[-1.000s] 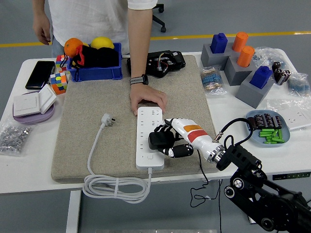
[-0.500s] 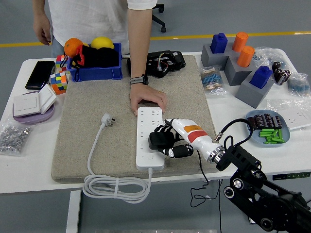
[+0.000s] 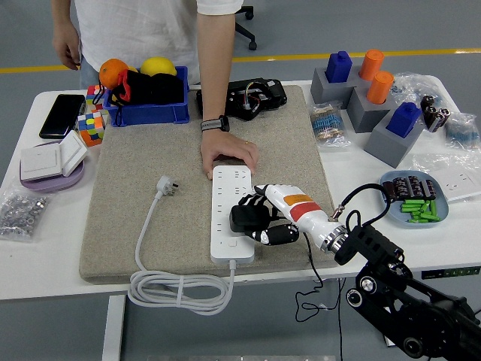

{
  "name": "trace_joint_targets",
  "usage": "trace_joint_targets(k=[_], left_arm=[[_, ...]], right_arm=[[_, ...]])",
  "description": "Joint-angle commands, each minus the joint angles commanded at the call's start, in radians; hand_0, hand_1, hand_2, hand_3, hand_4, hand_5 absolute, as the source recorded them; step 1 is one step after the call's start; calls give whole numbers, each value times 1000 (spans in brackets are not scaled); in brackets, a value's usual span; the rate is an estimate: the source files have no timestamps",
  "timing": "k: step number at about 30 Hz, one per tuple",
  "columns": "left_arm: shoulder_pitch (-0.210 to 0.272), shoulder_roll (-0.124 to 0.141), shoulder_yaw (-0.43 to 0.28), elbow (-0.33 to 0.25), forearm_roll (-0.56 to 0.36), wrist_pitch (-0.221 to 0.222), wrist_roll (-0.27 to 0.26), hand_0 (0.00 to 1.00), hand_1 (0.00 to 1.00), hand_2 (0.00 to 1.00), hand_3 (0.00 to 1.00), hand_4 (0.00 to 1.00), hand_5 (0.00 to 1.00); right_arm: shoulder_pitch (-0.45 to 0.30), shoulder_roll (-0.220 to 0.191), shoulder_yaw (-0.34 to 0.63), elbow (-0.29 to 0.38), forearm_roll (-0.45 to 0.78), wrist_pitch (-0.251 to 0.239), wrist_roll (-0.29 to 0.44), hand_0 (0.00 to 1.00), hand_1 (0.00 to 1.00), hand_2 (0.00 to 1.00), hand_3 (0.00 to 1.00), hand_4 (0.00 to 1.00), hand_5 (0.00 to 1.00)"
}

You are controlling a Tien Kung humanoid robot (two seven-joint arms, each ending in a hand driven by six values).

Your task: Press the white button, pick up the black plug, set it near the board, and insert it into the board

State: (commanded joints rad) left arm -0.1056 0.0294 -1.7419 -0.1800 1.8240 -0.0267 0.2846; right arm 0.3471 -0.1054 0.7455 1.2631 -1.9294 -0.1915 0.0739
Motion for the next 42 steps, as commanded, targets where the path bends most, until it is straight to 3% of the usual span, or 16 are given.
trace_joint_targets(k=[25,42], left_arm=[[-4,-1,2,0,0,0,-3,475,497,499,585,566,272],[-2,-2,2,0,-2,0,-2,472,498,498,584,566,269]], right_arm=[[23,8,-32,-50,-11,-3,8,291,241,355,541,675,2],[55,10,-56,-16,-22,2,6,283,238,351,543,677,2]])
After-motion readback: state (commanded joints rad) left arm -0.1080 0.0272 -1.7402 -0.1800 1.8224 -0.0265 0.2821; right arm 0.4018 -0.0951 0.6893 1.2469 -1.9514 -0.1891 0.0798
